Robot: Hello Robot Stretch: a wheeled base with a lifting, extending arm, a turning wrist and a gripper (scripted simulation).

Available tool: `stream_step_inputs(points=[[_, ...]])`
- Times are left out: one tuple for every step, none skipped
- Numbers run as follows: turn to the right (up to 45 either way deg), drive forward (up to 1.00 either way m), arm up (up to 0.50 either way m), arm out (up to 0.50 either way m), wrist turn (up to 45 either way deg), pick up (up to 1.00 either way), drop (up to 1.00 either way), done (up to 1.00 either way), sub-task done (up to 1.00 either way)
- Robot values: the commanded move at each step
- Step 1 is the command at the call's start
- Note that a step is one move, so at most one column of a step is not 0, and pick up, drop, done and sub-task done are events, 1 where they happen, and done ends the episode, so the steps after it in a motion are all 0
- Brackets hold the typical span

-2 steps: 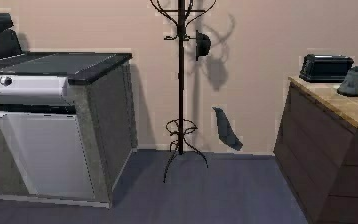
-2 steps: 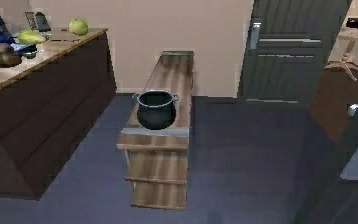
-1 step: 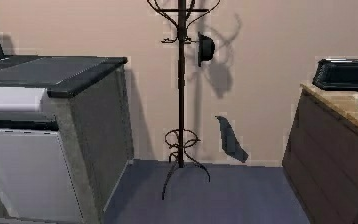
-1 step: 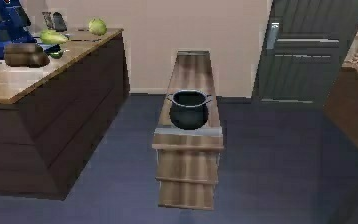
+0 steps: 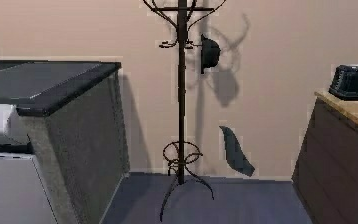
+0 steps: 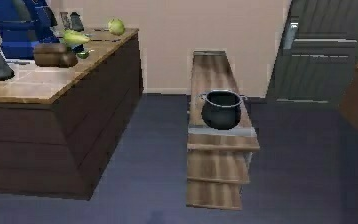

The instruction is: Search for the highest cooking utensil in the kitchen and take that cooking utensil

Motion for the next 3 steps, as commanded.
stream_step_inputs(points=[[45.0, 0.00, 0.00, 0.00, 0.0, 0.00, 0.00, 0.00, 0.00], [33.0, 0.00, 0.00, 0.00, 0.0, 0.00, 0.00, 0.00, 0.00], [0.0, 1.00, 0.00, 0.00, 0.0, 0.00, 0.00, 0.00, 0.00]])
